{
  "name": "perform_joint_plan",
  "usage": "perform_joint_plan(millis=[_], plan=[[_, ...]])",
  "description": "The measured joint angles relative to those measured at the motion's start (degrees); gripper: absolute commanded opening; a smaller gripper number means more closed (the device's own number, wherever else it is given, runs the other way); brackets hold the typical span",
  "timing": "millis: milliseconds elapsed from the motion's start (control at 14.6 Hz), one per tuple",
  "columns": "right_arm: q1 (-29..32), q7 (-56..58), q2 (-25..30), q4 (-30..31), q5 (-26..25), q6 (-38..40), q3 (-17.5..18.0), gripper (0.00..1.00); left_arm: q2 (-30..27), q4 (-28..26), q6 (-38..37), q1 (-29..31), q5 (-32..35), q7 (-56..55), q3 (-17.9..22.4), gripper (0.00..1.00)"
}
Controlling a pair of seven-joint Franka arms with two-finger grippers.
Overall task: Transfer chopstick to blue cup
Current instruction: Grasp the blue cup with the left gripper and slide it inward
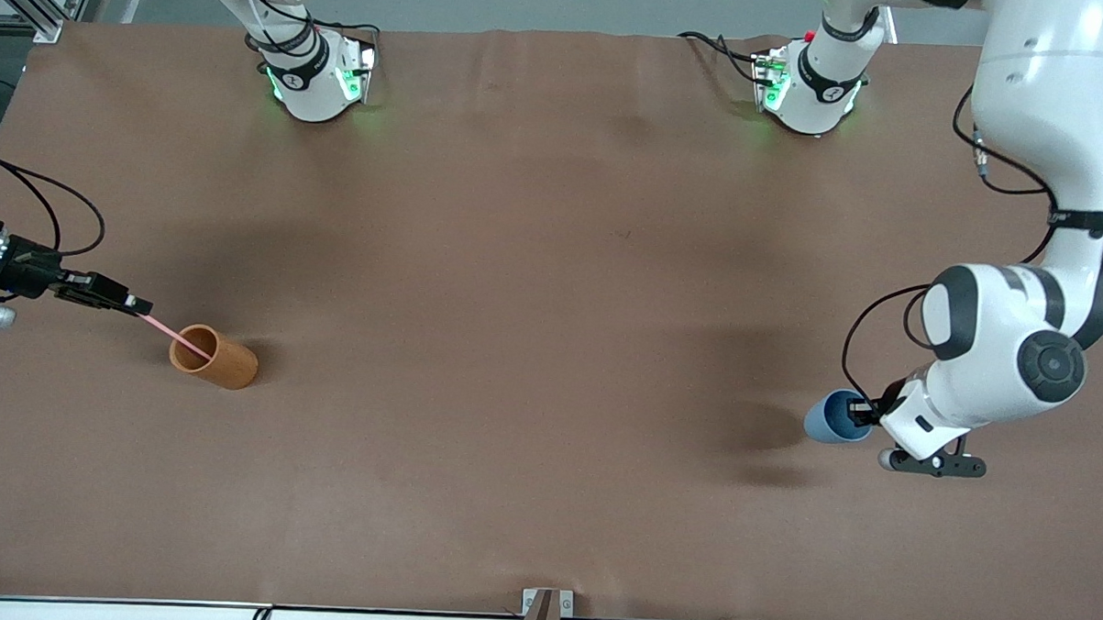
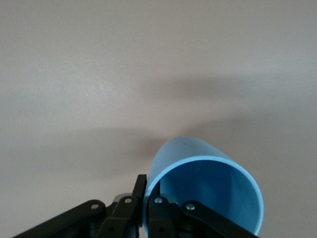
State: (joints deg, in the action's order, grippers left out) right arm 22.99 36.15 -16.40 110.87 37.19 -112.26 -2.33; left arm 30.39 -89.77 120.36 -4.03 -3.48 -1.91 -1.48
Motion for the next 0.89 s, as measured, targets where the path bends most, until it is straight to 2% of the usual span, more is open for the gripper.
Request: perform_joint_plan(millis=[205, 273, 410, 683, 888], plan=[[0.01, 0.32, -0.11, -0.02, 0.07, -0.51, 0.0, 0.3, -4.35, 0.15, -5.05, -0.79, 0.08, -14.21, -7.49, 0.0], [0.03, 0.63, -0.15, -0.03, 0.08, -0.62, 0.0, 0.29, -4.59, 0.17, -5.13, -1.58, 0.7, -19.95, -10.45, 0.0], [0.22, 1.0, -0.32, -0.04, 0.08, -0.67, -0.03, 0.22, -3.62, 0.18, -5.13, -5.15, 4.14, -31.91, -14.72, 0.0], [0.41, 1.4, -0.49, -0.09, 0.1, -0.71, -0.03, 0.08, 1.61, 0.35, -2.34, -11.42, 8.12, -46.96, -19.52, 0.0], [0.41, 1.44, -0.49, -0.22, 0.11, -0.7, -0.01, 0.04, 5.04, 0.55, 1.28, -13.2, 10.13, -51.73, -20.87, 0.01]])
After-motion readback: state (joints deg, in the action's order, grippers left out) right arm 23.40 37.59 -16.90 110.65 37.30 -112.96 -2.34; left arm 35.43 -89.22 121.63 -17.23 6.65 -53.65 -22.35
